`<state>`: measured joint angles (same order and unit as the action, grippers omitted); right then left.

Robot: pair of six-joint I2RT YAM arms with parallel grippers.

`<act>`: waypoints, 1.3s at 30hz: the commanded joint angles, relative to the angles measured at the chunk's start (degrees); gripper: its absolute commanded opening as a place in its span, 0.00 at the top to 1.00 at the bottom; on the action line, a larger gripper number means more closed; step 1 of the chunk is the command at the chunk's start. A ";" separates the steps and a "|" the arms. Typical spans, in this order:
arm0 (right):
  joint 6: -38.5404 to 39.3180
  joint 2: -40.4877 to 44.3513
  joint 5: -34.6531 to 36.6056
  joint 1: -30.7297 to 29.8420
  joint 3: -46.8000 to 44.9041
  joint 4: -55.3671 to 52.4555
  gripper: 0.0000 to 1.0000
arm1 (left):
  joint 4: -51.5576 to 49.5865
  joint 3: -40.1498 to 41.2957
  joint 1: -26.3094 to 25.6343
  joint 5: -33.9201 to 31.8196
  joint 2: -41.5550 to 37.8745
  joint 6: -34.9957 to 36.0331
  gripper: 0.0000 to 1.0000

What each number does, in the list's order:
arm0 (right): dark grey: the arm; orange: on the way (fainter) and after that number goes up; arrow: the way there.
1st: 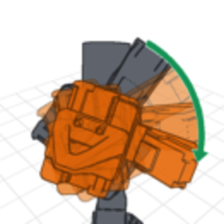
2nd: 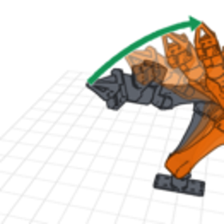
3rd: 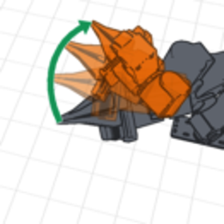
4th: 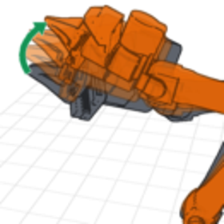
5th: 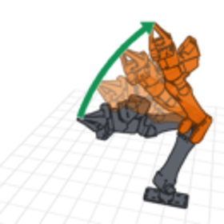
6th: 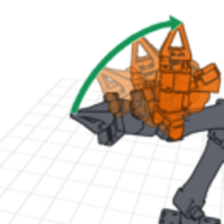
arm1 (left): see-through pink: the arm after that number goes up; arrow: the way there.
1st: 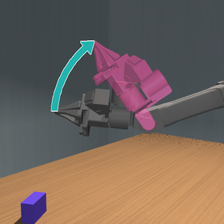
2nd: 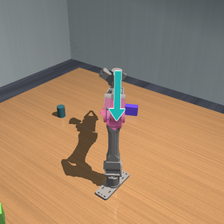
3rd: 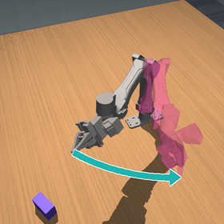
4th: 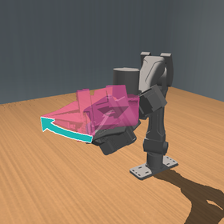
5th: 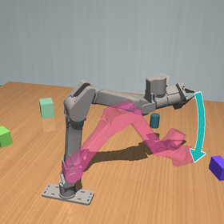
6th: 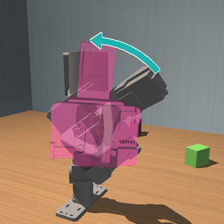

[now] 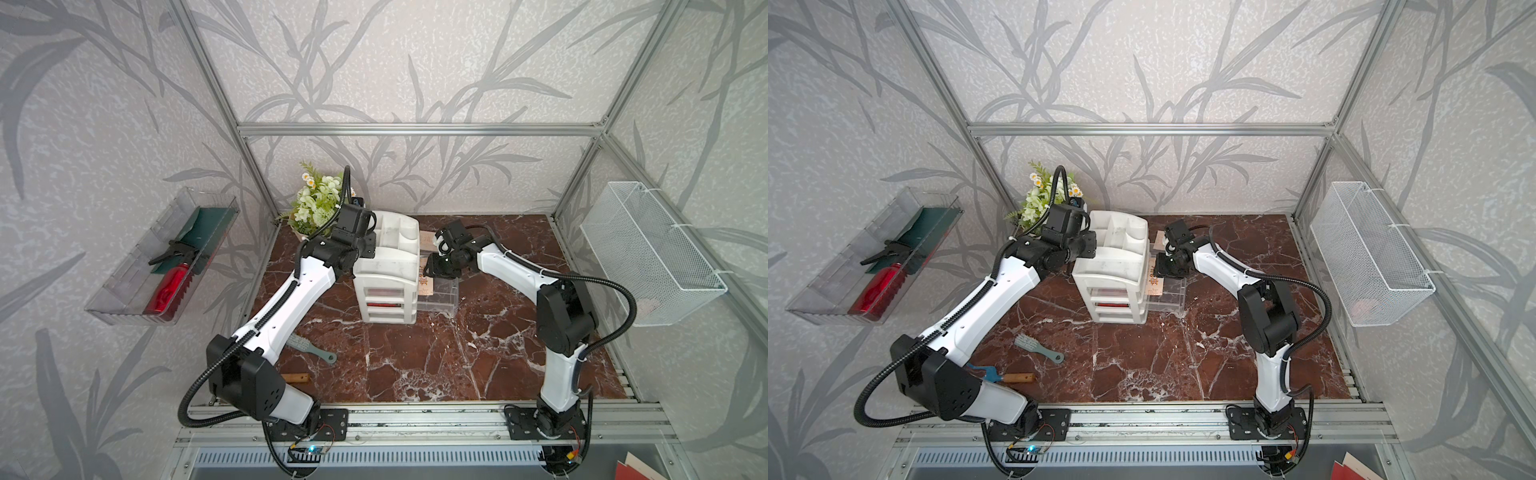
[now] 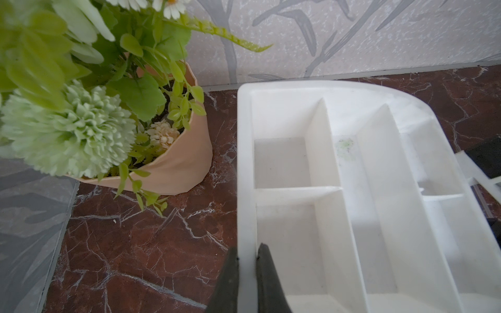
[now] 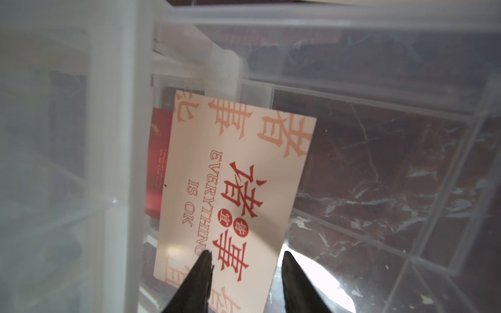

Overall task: Take the postcards out of the drawer
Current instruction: Pick up the postcard from the drawer.

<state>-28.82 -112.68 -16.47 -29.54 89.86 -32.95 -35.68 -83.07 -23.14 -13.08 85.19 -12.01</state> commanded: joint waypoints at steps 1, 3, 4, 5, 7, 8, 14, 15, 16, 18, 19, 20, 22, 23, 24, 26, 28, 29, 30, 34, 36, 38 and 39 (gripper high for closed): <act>-0.13 -1.09 1.09 -0.23 2.01 -3.04 0.57 | -7.97 3.97 0.46 -0.20 2.77 1.55 1.00; -0.10 -1.31 1.04 -0.19 2.06 -3.04 0.57 | -7.91 3.99 0.46 -0.12 2.86 1.48 1.00; -0.10 -1.35 0.86 -0.24 1.97 -3.12 0.57 | -7.91 3.90 0.50 -0.10 2.82 1.51 1.00; -0.16 -1.40 0.58 -0.19 1.86 -3.02 0.57 | -7.91 3.90 0.51 -0.05 2.86 1.50 1.00; -0.10 -1.38 -0.15 -0.23 1.60 -2.59 0.57 | -7.99 3.74 0.46 0.16 2.74 1.63 1.00; -0.14 -1.48 -0.43 -0.25 1.50 -2.40 0.57 | -8.04 3.75 0.46 0.08 2.78 1.67 1.00; -0.10 -2.27 -2.27 -0.19 1.45 -1.82 0.58 | -8.59 3.87 0.47 -0.11 2.45 1.74 1.00; -0.09 -2.39 -2.58 -0.25 1.53 -1.64 0.58 | -8.62 3.84 0.46 -0.19 2.36 1.78 1.00; -0.18 -2.43 -2.97 -0.17 1.54 -1.46 0.58 | -8.70 3.91 0.49 -0.19 2.24 1.84 1.00; -0.19 -2.63 -3.92 -0.07 1.69 -1.22 0.59 | -8.79 3.95 0.52 -0.19 2.09 1.83 1.00; -0.27 -2.71 -4.46 0.04 1.63 -0.91 0.59 | -8.79 3.88 0.48 -0.27 2.01 1.82 1.00; -0.34 -2.67 -4.89 0.07 1.62 -0.67 0.59 | -8.79 3.88 0.50 -0.29 2.00 1.86 1.00; -0.57 -2.39 -6.51 0.32 1.25 0.41 0.60 | -8.80 3.97 0.47 -0.28 1.89 1.82 1.00; -0.81 -2.22 -7.26 0.46 0.97 1.00 0.61 | -8.83 3.99 0.50 -0.28 1.91 1.83 1.00; -1.04 -1.96 -8.13 0.56 0.53 1.87 0.61 | -8.79 4.06 0.46 -0.30 1.91 1.82 1.00; -1.63 -1.35 -9.35 0.80 -0.31 3.39 0.62 | -8.62 4.15 0.46 -0.19 2.00 1.87 1.00; -2.26 -0.45 -10.39 1.04 -1.33 5.33 0.63 | -8.53 4.23 0.50 -0.03 2.04 1.85 1.00; -2.46 -0.07 -10.87 1.15 -1.73 5.89 0.63 | -8.55 4.15 0.48 -0.04 2.16 1.83 1.00; -2.79 0.45 -11.45 1.23 -2.26 6.98 0.63 | -8.54 4.14 0.51 0.00 2.10 1.91 1.00; -3.26 1.82 -12.71 1.46 -3.11 8.34 0.65 | -8.20 4.23 0.46 0.25 2.31 1.90 1.00; -3.60 2.48 -13.14 1.42 -3.61 9.11 0.66 | -8.14 4.30 0.47 0.33 2.34 1.85 1.00; -4.13 3.14 -13.62 1.41 -4.48 10.05 0.66 | -8.01 4.34 0.46 0.41 2.35 1.86 1.00; -4.39 3.52 -13.89 1.49 -4.90 10.59 0.67 | -8.04 4.40 0.47 0.37 2.34 1.82 1.00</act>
<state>-32.23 -111.92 -26.83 -27.44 86.02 -26.06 -35.27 -82.61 -23.07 -12.75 84.86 -11.99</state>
